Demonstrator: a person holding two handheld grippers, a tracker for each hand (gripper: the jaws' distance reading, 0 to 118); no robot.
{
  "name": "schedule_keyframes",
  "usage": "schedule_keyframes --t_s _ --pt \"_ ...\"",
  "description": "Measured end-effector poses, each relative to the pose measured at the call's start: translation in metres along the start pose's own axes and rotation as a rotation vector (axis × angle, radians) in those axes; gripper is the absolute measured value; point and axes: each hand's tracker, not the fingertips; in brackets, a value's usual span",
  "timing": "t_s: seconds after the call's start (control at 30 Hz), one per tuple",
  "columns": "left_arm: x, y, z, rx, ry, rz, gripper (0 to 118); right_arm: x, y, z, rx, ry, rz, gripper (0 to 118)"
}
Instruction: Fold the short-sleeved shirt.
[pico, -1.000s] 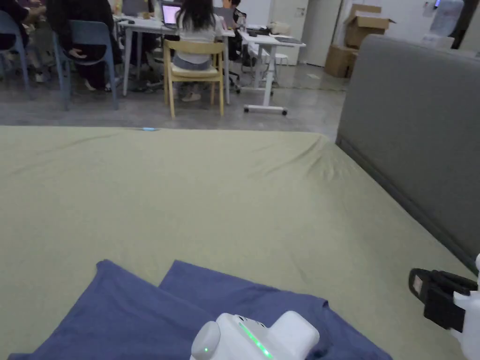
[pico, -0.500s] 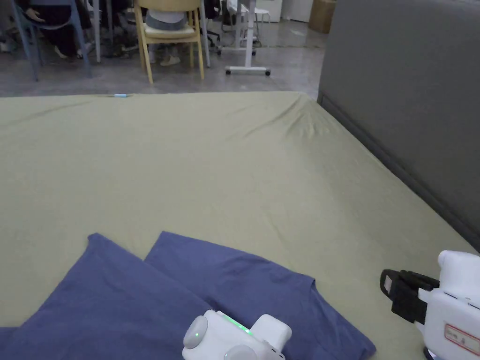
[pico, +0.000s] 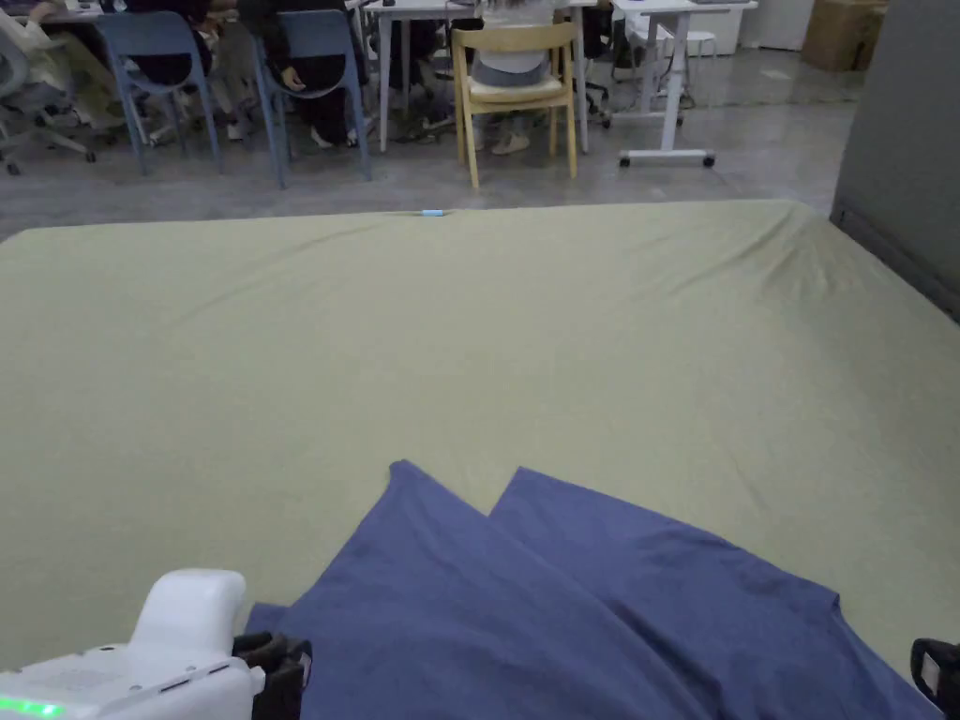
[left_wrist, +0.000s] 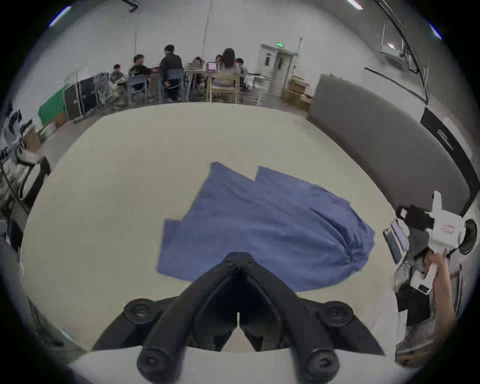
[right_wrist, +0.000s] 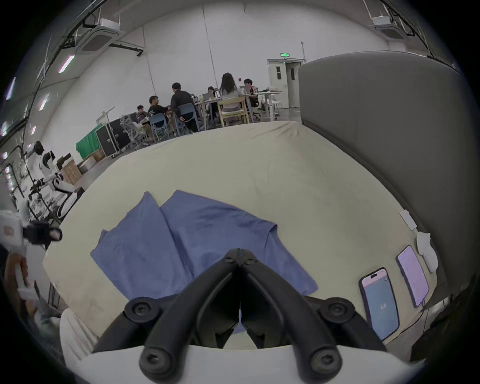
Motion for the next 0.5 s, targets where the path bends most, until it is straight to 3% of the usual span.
schedule_keyframes --t_s 0.1,0.17,0.2,0.23,0.27,0.33,0.4,0.5 --pt "-0.008 0.05 -0.035 0.035 0.034 -0.059 0 -0.008 0.004 -0.009 -0.038 0.019 0.02 3" --pt "-0.011 0.096 -0.075 0.038 -0.02 -0.046 0 -0.011 0.007 -0.016 -0.054 0.014 0.044 3" --pt "-0.014 0.12 -0.103 -0.004 -0.05 -0.01 16 -0.011 0.01 -0.02 -0.063 0.006 0.055 3" --pt "-0.019 0.141 -0.136 -0.066 -0.088 0.028 64 -0.01 0.011 -0.025 -0.068 0.001 0.057 3" --pt "-0.022 0.156 -0.172 -0.133 -0.098 0.06 103 -0.009 0.013 -0.03 -0.072 -0.002 0.055 3" --pt "-0.027 0.175 -0.235 -0.208 -0.143 0.122 103 -0.004 0.014 -0.041 -0.097 0.006 0.028 3" --pt "-0.032 0.183 -0.296 -0.297 -0.096 0.166 103 0.001 0.015 -0.054 -0.146 0.015 0.011 3" --pt "-0.034 0.171 -0.36 -0.403 0.057 0.159 99 0.001 0.01 -0.064 -0.172 -0.049 0.094 3"
